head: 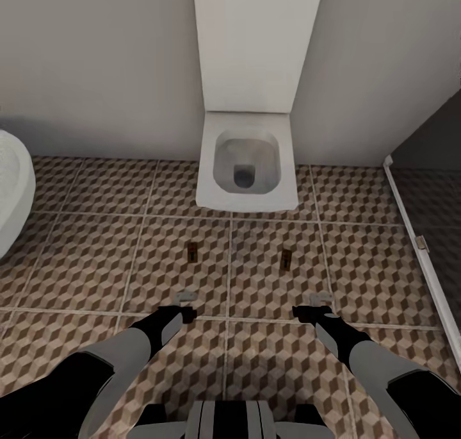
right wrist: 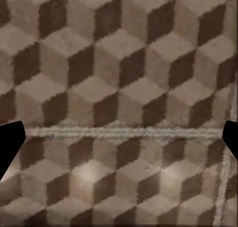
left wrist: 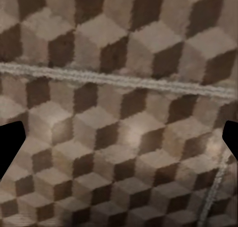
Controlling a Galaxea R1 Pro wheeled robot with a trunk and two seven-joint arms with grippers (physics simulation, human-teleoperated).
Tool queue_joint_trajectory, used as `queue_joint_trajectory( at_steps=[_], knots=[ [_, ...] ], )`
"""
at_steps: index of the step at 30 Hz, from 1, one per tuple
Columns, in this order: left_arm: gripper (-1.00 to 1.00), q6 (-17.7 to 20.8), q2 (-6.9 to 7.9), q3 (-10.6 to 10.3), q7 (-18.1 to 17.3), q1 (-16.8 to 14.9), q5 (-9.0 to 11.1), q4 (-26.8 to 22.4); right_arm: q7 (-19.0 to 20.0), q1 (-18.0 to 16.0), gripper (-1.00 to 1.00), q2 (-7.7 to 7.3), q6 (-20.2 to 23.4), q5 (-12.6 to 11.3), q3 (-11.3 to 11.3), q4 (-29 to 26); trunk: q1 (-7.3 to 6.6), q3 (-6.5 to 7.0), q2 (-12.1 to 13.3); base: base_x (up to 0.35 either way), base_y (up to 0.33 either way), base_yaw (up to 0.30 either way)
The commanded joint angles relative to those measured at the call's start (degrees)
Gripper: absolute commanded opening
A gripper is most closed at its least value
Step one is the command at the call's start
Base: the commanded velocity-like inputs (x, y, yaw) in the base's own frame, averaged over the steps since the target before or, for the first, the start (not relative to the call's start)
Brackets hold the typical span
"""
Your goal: Take the four mousetraps from the cabinet in the bathroom and place them on the bathroom floor. Make sure all four end up on the same floor surface, and ensure that at least two of them are either under or directly next to the same bathroom sink.
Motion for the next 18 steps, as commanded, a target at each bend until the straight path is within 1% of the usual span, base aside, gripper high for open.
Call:
queue_joint_trajectory(
  at_steps=[1, 15, 18],
  knots=[
    [1.0, 0.56, 0.02, -0.33, 0.31, 0.01, 0.53, -0.12, -0.29, 0.01, 1.0, -0.04, 0.26, -0.51, 0.49, -0.13, -0.23, 0.16, 0.41, 0.0, 0.0, 0.0],
    [1.0, 2.14, 0.21, 1.73, 0.31, 0.0, 0.53, -0.04, -0.29, 0.01, 1.0, -0.02, 0.44, -0.51, 0.51, -0.13, -3.3, 2.68, 6.02, 0.0, 0.0, 0.0],
    [1.0, 2.73, 0.49, 2.1, 0.29, 0.01, 0.53, -0.04, -0.29, 0.01, 1.0, 0.02, 0.45, -0.5, 0.56, -0.13, -3.96, 3.21, 7.22, 0.0, 0.0, 0.0]
  ],
)
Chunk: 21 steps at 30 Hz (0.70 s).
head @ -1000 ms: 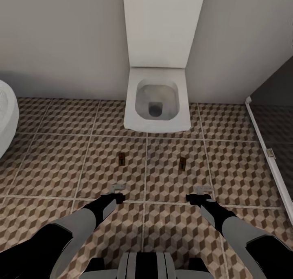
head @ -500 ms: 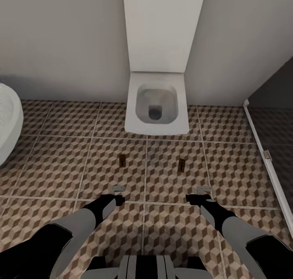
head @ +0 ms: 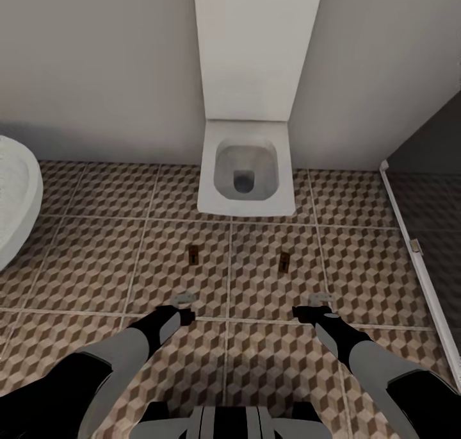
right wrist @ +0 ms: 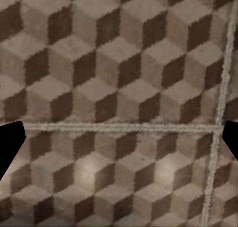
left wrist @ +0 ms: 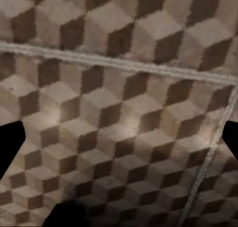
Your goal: Take the four mousetraps from the cabinet in the bathroom and place them on the bathroom floor. Make sure all four end up on the same floor surface, and ensure that at least two of them are either under or directly next to the same bathroom sink.
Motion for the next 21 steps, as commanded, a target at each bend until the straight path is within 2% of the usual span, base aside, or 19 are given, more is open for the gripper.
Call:
queue_joint_trajectory(
  at_steps=[1, 11, 21],
  knots=[
    [1.0, 0.53, 0.15, -0.4, 0.31, 0.01, 0.56, -0.13, -0.29, 0.01, 1.0, -0.03, 0.27, -0.49, 0.51, -0.14, -0.23, 0.16, 0.41, 0.0, 0.0, 0.0],
    [1.0, 2.21, 0.93, -0.14, 0.14, 0.02, 0.56, -0.12, -0.23, 0.0, 1.0, -0.06, 0.3, -0.55, 0.51, -0.16, -2.42, 1.96, 4.42, 0.0, 0.0, 0.0],
    [1.0, 3.99, 2.4, -0.05, 0.1, 0.02, 0.69, 0.61, -0.27, 0.07, 1.0, -0.09, 0.38, -0.57, 0.44, -0.14, -4.62, 3.75, 8.43, 0.0, 0.0, 0.0]
  ],
)
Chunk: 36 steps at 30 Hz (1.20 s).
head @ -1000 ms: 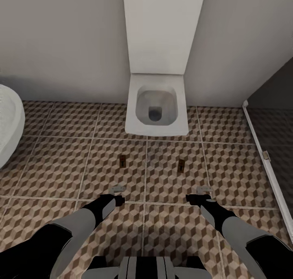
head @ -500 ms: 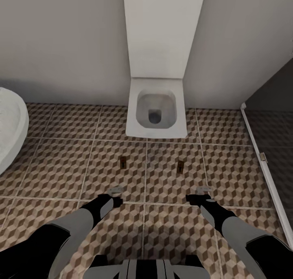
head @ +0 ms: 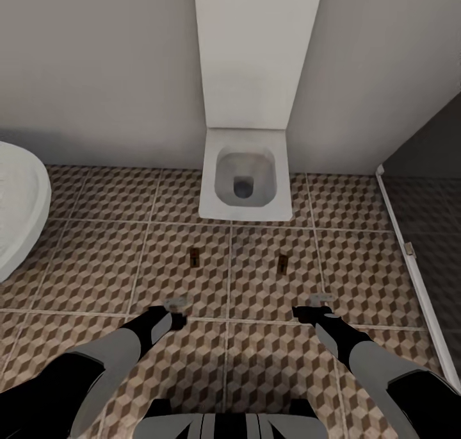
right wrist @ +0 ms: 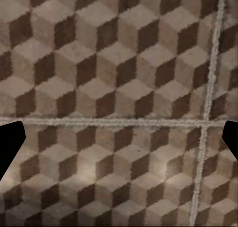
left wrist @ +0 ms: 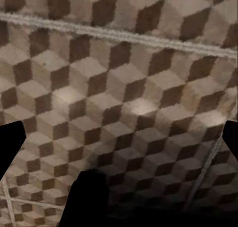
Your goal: Take the four mousetraps from the cabinet in the bathroom and place them on the bathroom floor. Make sure all four end up on the same floor surface, and ensure that at least two of them are either under or directly next to the same bathroom sink.
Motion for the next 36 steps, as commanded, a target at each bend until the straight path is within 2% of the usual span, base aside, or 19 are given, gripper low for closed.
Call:
queue_joint_trajectory(
  at_steps=[1, 8, 14, 18, 26, 31, 36],
  knots=[
    [1.0, 0.49, 0.08, -0.46, 0.34, 0.0, 0.63, 0.16, -0.3, 0.01, 1.0, -0.04, 0.3, -0.49, 0.49, -0.14, -0.23, 0.16, 0.4, 0.0, 0.0, 0.0],
    [1.0, 0.97, 0.31, -0.28, 0.37, 0.0, 0.89, 1.81, -0.36, 0.06, 1.0, -0.04, 0.76, -0.49, 0.48, -0.14, -1.77, 1.42, 3.21, 0.0, 0.0, 0.0],
    [1.0, 1.19, 0.61, 0.49, 0.44, 0.0, 1.36, 4.47, -0.51, 0.21, 1.0, -0.04, 3.72, -0.49, 0.48, -0.14, -3.08, 2.5, 5.62, 0.0, 0.0, 0.0],
    [1.0, 1.2, 0.83, 0.62, 0.46, 0.02, 1.4, 4.81, -0.44, 0.31, 1.0, -0.04, 3.99, -0.49, 0.47, -0.14, -3.96, 3.22, 7.22, 0.0, 0.0, 0.0],
    [1.0, 1.21, 3.07, 0.86, 0.47, 0.1, 1.76, 4.96, -0.54, 0.43, 1.0, -0.04, 4.15, -0.49, 0.5, -0.14, -5.72, 4.68, 10.43, 0.0, 0.0, 0.0],
    [1.0, 1.21, 4.6, 2.27, 0.46, 0.3, 3.27, 5.01, -0.55, 0.51, 1.0, -0.04, 4.22, -0.46, 0.48, -0.14, -6.82, 5.8, 12.44, 0.0, 0.0, 0.0],
    [1.0, 1.21, 5.4, 3.39, 0.47, 0.47, 4.42, 5.03, -0.52, 0.58, 1.0, -0.04, 4.24, -0.44, 0.48, -0.14, -7.91, 7.06, 14.44, 0.0, 0.0, 0.0]
  ],
)
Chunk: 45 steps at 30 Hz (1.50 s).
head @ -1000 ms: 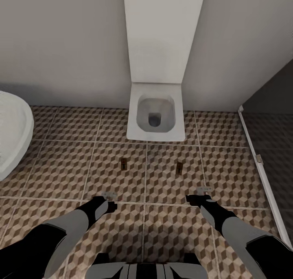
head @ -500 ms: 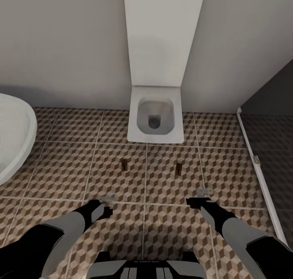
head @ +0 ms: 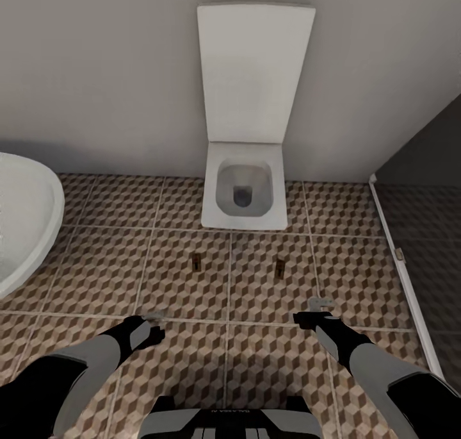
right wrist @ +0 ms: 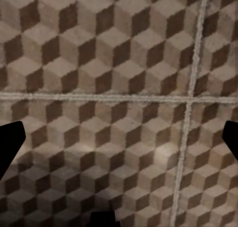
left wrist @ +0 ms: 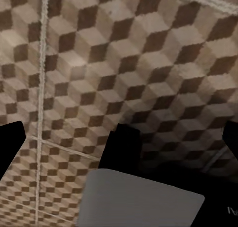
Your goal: Take the four mousetraps from the cabinet in the bathroom and place them on the bathroom floor. Make sure all four end up on the same floor surface, and ensure that at least two of them are either under or directly next to the same bathroom sink.
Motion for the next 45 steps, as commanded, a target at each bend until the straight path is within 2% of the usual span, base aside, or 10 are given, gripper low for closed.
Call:
queue_joint_trajectory(
  at_steps=[1, 11, 17, 45],
  knots=[
    [1.0, 0.15, 0.2, -0.3, 0.13, -0.02, 0.77, 0.04, -0.32, 0.02, 1.0, -0.04, 0.38, -0.49, 0.49, -0.17, -0.22, 0.25, 0.4, 0.0, 0.0, 0.0],
    [1.0, 0.13, 2.27, 0.39, -0.03, 0.09, 1.61, -0.01, -0.35, 0.07, 1.0, -0.04, 0.39, -0.47, 0.5, 1.24, -2.42, 2.92, 4.41, 0.0, 0.0, 0.0],
    [1.0, 0.14, 2.82, 0.54, -0.15, 0.11, 1.95, -0.01, -0.36, 0.07, 1.0, -0.04, 0.37, -0.47, 0.55, 2.79, -3.74, 4.54, 6.82, 0.0, 0.0, 0.0],
    [1.0, -0.08, 3.13, 0.67, -0.38, 0.14, 2.87, 0.03, -0.39, 0.16, 1.0, -0.35, 0.38, -0.48, 0.49, 8.98, -9.89, 12.12, 18.05, 0.0, 0.0, 0.0]
  ],
)
